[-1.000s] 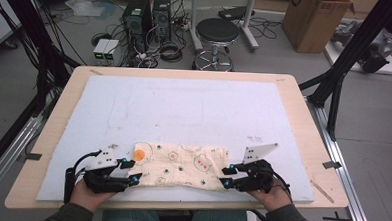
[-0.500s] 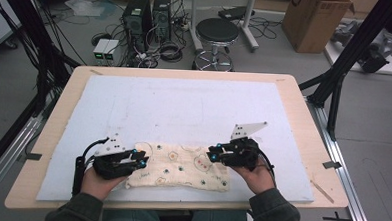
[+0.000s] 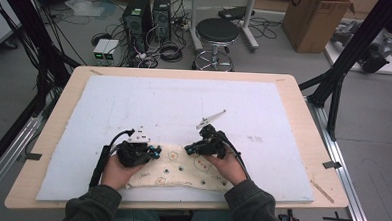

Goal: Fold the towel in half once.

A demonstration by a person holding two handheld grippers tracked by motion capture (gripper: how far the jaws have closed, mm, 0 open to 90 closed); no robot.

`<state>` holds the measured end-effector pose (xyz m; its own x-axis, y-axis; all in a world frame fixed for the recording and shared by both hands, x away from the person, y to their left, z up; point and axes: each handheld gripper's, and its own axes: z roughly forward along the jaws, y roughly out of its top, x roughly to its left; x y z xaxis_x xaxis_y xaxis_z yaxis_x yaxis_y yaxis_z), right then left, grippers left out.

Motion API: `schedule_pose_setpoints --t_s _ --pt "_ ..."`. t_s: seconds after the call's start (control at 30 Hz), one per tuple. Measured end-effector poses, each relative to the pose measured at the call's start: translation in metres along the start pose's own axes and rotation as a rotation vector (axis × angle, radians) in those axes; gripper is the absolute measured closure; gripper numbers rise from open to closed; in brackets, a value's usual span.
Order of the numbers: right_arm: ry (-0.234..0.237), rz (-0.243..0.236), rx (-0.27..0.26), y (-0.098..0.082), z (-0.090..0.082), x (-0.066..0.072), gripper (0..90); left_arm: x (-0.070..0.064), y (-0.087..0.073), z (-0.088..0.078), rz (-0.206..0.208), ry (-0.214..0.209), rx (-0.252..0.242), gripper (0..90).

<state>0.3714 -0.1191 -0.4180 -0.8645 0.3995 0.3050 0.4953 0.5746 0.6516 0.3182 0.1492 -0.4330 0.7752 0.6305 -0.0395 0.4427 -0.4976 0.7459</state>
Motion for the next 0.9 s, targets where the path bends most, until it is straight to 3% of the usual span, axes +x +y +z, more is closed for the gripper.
schedule_pose_setpoints --t_s 0.03,0.13,0.2,0.27,0.7,0.8,0.9 --pt "-0.009 0.012 0.018 0.0 0.002 -0.002 89.4 0.002 -0.002 0.002 0.0 0.01 0.022 89.4" --pt "-0.036 0.041 0.07 -0.003 0.005 -0.008 89.4 0.006 -0.007 0.002 -0.046 -0.014 0.003 89.3" --pt "-0.06 0.048 0.103 -0.006 0.005 -0.012 89.4 0.006 -0.007 0.002 -0.032 -0.014 0.003 89.3" --pt "-0.053 0.057 0.09 -0.01 0.002 -0.014 89.4 0.004 -0.007 0.002 -0.019 -0.001 0.004 89.3" --pt "-0.065 0.119 0.024 -0.04 -0.024 -0.026 89.0 0.006 -0.01 0.001 -0.05 -0.014 -0.018 89.3" --pt "-0.053 0.117 0.009 -0.039 -0.025 -0.024 88.6 0.007 -0.009 -0.004 -0.04 0.025 -0.042 86.5" --pt "-0.052 0.102 -0.043 -0.037 -0.028 -0.024 88.6 0.014 -0.01 -0.01 -0.075 0.058 -0.093 86.7"
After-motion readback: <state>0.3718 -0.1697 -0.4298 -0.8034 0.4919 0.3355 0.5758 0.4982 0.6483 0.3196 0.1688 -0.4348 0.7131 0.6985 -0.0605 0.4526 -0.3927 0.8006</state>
